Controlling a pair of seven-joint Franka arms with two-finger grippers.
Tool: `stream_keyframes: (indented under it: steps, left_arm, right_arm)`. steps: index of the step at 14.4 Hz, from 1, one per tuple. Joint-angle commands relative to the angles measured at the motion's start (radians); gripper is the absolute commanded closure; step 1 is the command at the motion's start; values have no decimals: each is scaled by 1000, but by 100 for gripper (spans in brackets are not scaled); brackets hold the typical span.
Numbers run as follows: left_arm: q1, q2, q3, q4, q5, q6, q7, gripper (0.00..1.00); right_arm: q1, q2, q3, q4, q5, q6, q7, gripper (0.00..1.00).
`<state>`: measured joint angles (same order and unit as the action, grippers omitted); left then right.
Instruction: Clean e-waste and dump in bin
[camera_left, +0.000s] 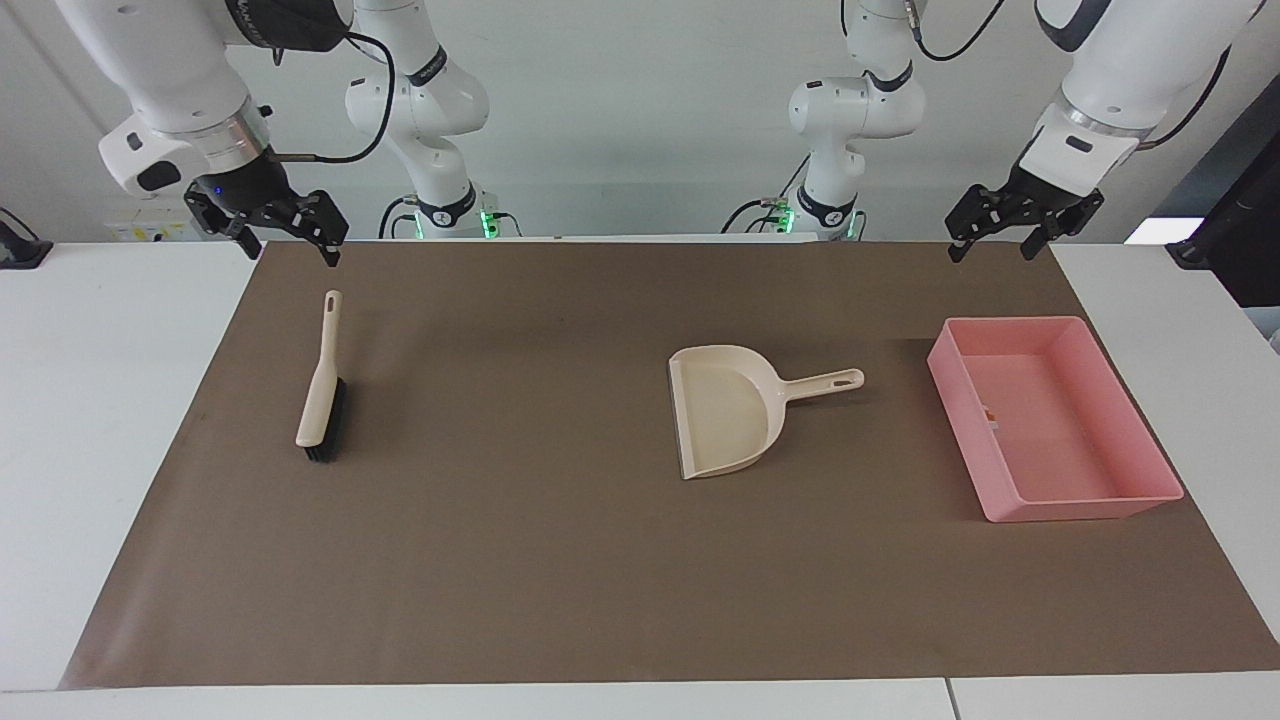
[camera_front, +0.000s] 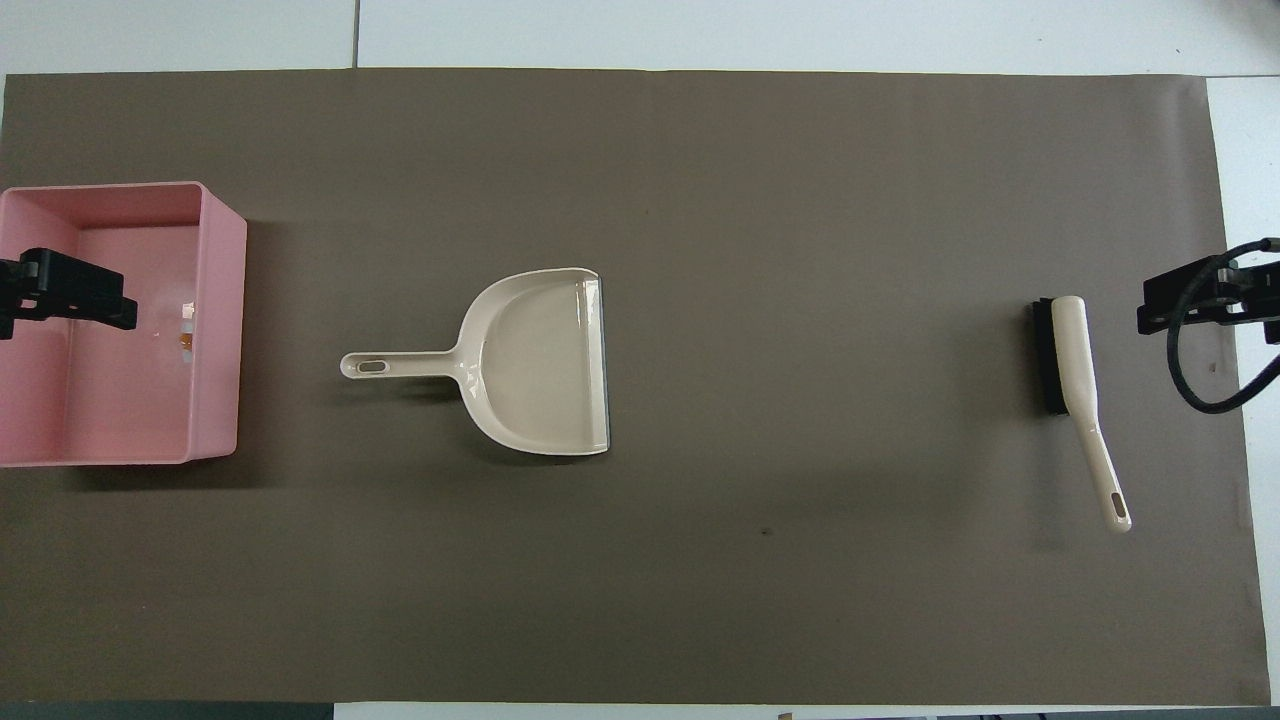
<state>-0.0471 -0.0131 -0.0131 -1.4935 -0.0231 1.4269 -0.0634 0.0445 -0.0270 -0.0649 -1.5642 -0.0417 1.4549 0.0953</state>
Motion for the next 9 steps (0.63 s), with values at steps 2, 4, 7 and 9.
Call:
stream_keyframes:
  steps: [2, 4, 7, 9]
  left_arm:
    - [27, -19, -5, 13, -14, -89, 34, 1]
    - [29, -36, -5, -13, -9, -89, 28, 1]
    - [27, -57, -8, -50, 11, -74, 25, 1]
    - [26, -59, -8, -60, 11, -60, 28, 1]
  right_arm:
    - [-15, -24, 13, -27, -6, 5, -5, 0]
    - [-15, -24, 13, -27, -6, 5, -5, 0]
    - [-15, -24, 13, -27, -6, 5, -5, 0]
    - [-15, -24, 13, -27, -6, 5, -5, 0]
